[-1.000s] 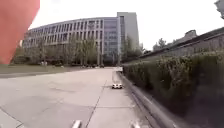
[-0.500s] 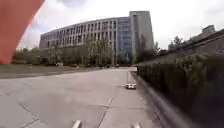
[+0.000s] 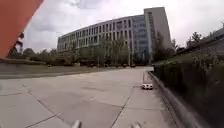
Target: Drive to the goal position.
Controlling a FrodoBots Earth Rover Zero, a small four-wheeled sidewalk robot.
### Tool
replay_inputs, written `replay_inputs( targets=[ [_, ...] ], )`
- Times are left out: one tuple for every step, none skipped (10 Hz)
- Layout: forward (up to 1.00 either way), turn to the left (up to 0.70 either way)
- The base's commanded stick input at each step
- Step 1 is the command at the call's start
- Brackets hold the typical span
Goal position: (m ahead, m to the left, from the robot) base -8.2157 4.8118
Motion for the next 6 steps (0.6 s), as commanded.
replay_inputs(
  targets=[
    [0.0,0.85],
    [0.0,0.85],
    [0.0,0.85],
    [0.0,0.85],
    [0.0,0.85],
    [0.0,0.85]
  ],
)
